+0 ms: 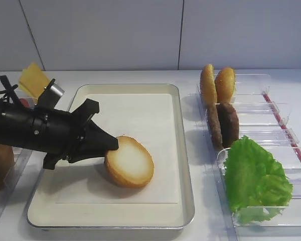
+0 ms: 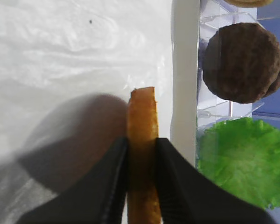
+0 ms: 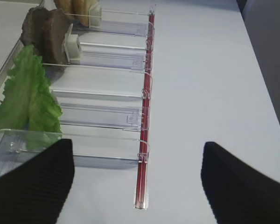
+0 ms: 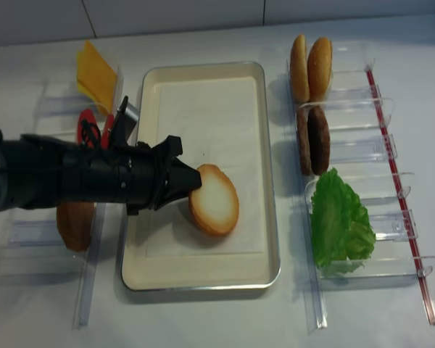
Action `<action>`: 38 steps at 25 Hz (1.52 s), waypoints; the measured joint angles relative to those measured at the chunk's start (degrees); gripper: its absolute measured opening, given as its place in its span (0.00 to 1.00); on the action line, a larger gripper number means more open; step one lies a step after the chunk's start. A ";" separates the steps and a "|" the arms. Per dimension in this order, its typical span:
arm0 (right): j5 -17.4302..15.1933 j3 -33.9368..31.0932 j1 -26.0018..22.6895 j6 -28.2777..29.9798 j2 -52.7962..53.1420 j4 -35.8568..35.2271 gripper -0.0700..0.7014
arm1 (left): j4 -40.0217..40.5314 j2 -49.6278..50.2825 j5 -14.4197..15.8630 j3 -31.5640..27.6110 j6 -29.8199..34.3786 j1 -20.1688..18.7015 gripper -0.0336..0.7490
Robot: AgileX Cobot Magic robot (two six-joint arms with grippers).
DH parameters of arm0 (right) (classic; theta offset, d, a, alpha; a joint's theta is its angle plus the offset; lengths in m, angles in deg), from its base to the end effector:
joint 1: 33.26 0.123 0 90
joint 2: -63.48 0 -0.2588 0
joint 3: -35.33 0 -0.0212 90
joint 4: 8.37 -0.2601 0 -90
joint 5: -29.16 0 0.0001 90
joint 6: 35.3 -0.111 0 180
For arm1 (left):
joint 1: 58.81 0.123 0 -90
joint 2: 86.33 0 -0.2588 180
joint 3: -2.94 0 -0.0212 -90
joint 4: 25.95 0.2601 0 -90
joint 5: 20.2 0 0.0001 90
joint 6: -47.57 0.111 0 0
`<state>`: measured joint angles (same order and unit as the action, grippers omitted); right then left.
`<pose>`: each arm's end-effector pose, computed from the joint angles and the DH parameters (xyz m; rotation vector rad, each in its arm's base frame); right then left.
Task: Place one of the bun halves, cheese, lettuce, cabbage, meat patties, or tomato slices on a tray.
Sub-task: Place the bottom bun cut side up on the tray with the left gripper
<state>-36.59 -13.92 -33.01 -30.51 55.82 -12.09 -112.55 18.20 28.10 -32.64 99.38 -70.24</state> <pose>0.0431 0.0068 0.2575 -0.1001 2.1367 0.0325 0.2693 -0.1389 0.1278 -0.1140 2.5686 -1.3669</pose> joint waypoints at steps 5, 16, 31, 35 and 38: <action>0.00 0.00 0.00 0.00 0.00 0.00 0.84 | 2.13 0.00 0.00 0.00 0.11 0.00 0.20; 0.00 0.00 0.00 0.00 0.00 0.00 0.84 | 7.96 0.12 1.47 1.42 -0.39 3.39 0.39; 0.00 0.00 0.00 0.00 0.00 0.00 0.84 | 21.99 0.48 7.47 12.06 -7.98 3.39 0.53; 0.00 0.00 0.00 0.00 0.00 0.00 0.84 | 32.44 0.48 10.27 18.47 -15.44 3.39 0.53; 0.00 0.00 0.00 0.00 0.00 0.00 0.84 | 40.77 -1.19 10.95 22.52 -21.23 3.39 0.53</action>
<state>-36.59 -13.92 -33.01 -30.51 55.82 -12.09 -71.78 17.01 39.06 -10.12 78.15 -66.85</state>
